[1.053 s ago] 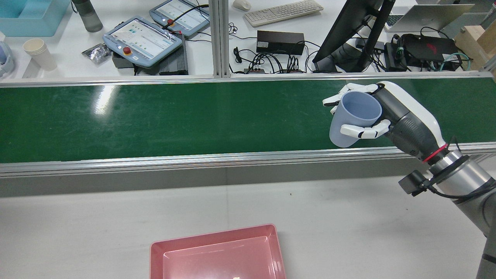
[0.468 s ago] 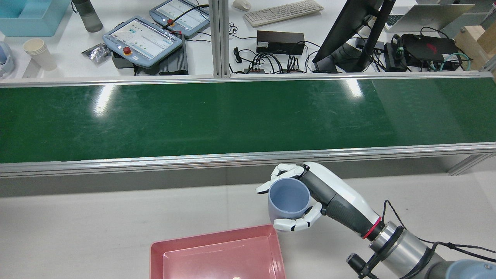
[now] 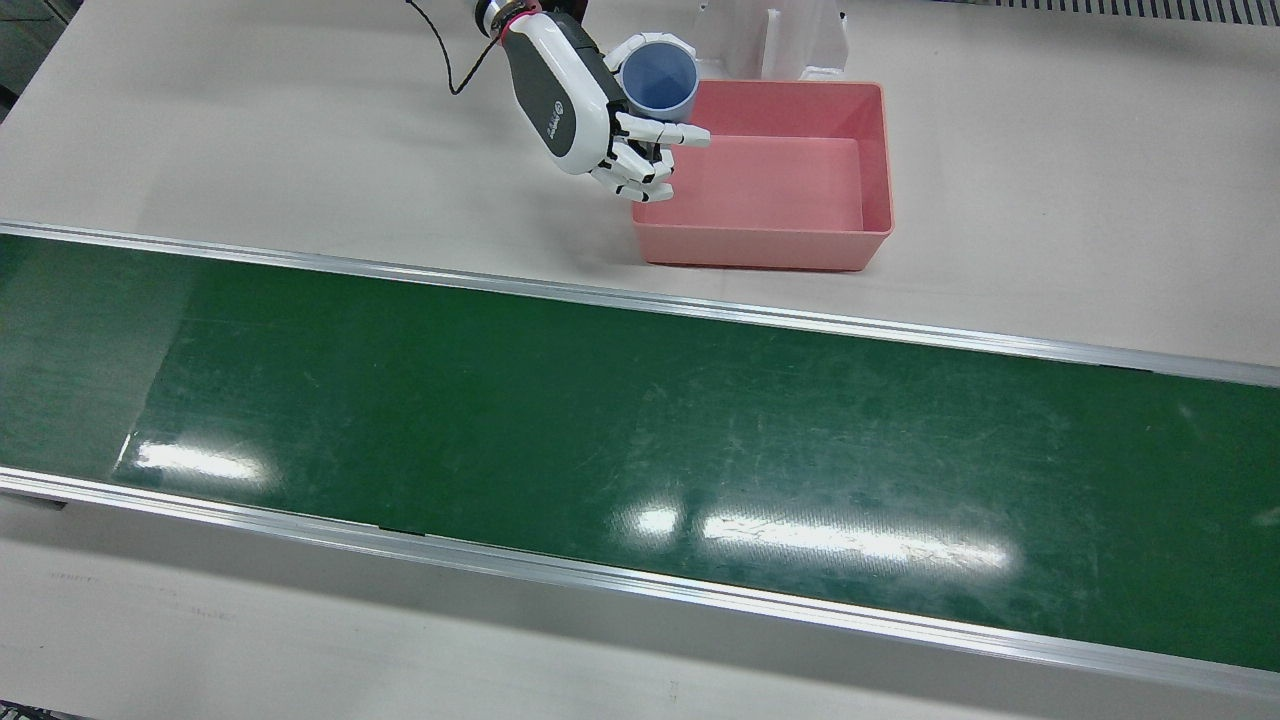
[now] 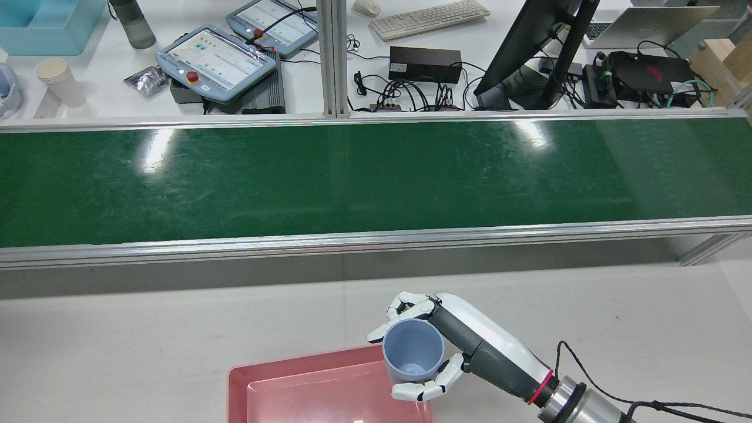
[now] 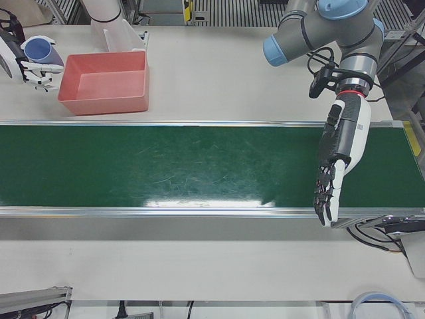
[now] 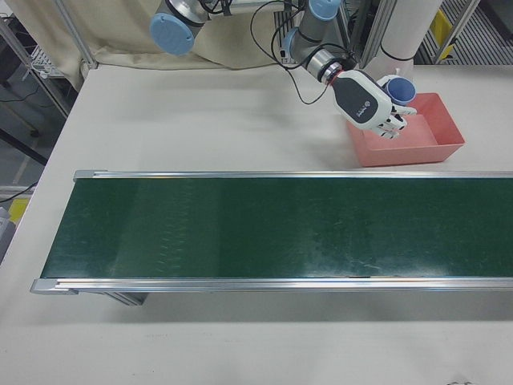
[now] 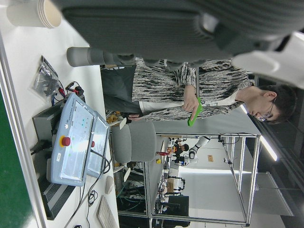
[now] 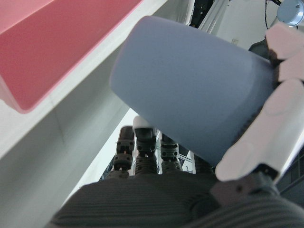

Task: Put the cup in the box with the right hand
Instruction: 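Lower the cup into the pink tray and open the right hand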

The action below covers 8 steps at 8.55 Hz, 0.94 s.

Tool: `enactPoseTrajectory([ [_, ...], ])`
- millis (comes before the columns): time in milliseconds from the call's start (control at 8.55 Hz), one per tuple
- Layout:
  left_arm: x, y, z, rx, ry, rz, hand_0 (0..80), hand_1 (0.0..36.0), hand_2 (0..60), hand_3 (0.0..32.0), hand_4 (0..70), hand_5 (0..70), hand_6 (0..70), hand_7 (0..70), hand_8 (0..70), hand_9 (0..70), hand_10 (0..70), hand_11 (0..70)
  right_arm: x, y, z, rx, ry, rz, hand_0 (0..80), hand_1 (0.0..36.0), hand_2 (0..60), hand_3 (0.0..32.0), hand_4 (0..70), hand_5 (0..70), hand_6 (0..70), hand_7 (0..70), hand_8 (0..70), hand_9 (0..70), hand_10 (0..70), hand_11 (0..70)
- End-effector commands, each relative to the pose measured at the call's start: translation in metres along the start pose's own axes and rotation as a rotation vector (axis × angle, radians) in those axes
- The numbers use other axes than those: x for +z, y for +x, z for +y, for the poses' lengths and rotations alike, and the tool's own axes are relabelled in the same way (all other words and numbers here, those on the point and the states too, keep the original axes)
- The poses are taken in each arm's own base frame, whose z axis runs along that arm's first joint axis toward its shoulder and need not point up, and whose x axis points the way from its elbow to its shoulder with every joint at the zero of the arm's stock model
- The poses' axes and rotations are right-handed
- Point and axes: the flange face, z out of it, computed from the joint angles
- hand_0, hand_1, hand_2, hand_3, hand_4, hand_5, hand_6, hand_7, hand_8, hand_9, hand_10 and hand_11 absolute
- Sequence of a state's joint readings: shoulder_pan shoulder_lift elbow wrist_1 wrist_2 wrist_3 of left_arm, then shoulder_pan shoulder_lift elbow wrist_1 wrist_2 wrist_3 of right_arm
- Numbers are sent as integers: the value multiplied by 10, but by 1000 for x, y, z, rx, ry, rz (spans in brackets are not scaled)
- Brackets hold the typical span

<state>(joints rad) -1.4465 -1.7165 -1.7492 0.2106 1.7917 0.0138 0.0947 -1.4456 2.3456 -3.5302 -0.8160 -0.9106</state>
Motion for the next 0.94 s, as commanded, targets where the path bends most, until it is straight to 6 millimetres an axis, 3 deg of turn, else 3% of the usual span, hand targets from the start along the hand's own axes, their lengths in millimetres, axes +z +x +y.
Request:
enactPoseTrajectory([
  [0, 0, 0, 0, 0, 0, 0, 0, 0, 0, 0, 0, 0, 0, 0, 0, 0, 0, 0, -2, 9, 0, -13, 2, 19, 466, 125, 0, 0, 0, 52, 63, 200, 108, 196, 9, 22],
  [117, 0, 0, 0, 0, 0, 0, 0, 0, 0, 0, 0, 0, 0, 0, 0, 0, 0, 0, -3, 10, -1, -15, 2, 22, 462, 122, 0, 6, 0, 41, 1, 0, 37, 58, 0, 0],
  [468, 0, 0, 0, 0, 0, 0, 0, 0, 0, 0, 0, 0, 0, 0, 0, 0, 0, 0, -2, 2, -5, -8, 7, 9, 466, 128, 0, 38, 0, 46, 4, 0, 70, 85, 0, 0],
  [702, 0, 0, 0, 0, 0, 0, 0, 0, 0, 0, 0, 0, 0, 0, 0, 0, 0, 0, 3, -16, -11, 5, 9, -24, 463, 129, 7, 56, 0, 48, 7, 6, 79, 94, 0, 0],
  [819, 0, 0, 0, 0, 0, 0, 0, 0, 0, 0, 0, 0, 0, 0, 0, 0, 0, 0, 4, -43, -14, 29, 10, -72, 462, 128, 13, 56, 0, 48, 10, 21, 83, 99, 0, 0],
])
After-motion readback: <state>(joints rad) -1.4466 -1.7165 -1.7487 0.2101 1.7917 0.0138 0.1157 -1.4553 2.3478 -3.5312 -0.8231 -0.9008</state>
